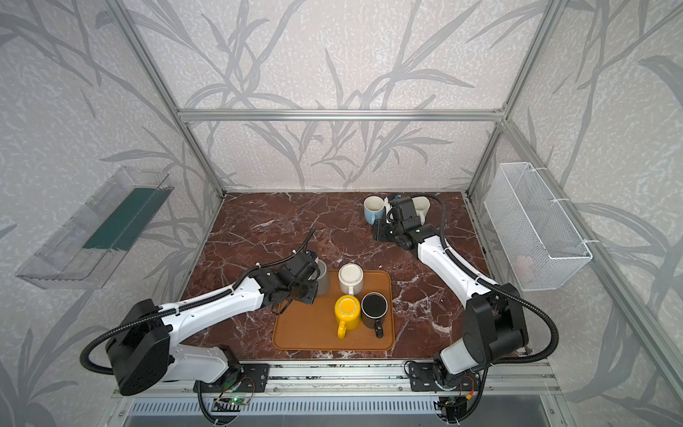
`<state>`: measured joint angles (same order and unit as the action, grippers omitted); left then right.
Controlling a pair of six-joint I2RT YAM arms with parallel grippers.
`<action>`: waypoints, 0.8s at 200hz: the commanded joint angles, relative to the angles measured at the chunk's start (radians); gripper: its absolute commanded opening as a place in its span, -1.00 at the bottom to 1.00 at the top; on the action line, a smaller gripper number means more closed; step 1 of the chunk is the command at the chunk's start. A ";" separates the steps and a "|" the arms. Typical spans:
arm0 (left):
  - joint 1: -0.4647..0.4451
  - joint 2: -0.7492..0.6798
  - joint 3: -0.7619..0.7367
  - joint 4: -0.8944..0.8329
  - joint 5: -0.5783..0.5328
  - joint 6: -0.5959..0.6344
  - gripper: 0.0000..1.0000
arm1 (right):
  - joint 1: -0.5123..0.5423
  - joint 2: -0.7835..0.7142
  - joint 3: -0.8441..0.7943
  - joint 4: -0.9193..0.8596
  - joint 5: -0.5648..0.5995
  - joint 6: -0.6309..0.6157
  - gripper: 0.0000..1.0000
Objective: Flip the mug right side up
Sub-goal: 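Lift the grey mug off the tray with the left gripper, then raise the grey mug above the table while the right gripper approaches it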
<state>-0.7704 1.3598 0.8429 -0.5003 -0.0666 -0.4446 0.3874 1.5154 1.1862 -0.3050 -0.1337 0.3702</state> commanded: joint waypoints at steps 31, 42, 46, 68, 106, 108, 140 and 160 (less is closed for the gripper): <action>0.069 -0.109 -0.002 0.074 0.052 0.017 -1.00 | 0.085 -0.009 -0.034 0.117 -0.055 0.032 0.12; 0.092 -0.125 -0.009 0.090 0.074 0.017 -1.00 | 0.101 -0.010 -0.046 0.133 -0.069 0.044 0.12; 0.101 -0.130 -0.011 0.096 0.082 0.017 -1.00 | 0.107 -0.009 -0.051 0.140 -0.075 0.047 0.12; 0.153 -0.162 -0.017 0.129 0.139 0.021 -1.00 | 0.133 -0.016 -0.079 0.190 -0.125 0.073 0.10; 0.258 -0.219 -0.032 0.220 0.259 0.016 -1.00 | 0.148 -0.023 -0.131 0.299 -0.240 0.124 0.04; 0.264 -0.220 -0.032 0.226 0.265 0.015 -1.00 | 0.149 -0.023 -0.132 0.302 -0.243 0.125 0.04; 0.354 -0.247 -0.040 0.320 0.389 -0.021 -1.00 | 0.162 -0.024 -0.136 0.323 -0.265 0.133 0.04; 0.411 -0.256 -0.052 0.409 0.479 -0.068 -1.00 | 0.166 -0.026 -0.145 0.355 -0.291 0.149 0.04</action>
<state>-0.4099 1.1473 0.7952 -0.3099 0.2691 -0.4679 0.5457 1.5154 1.0542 -0.0212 -0.3698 0.4911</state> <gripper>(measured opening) 0.156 0.518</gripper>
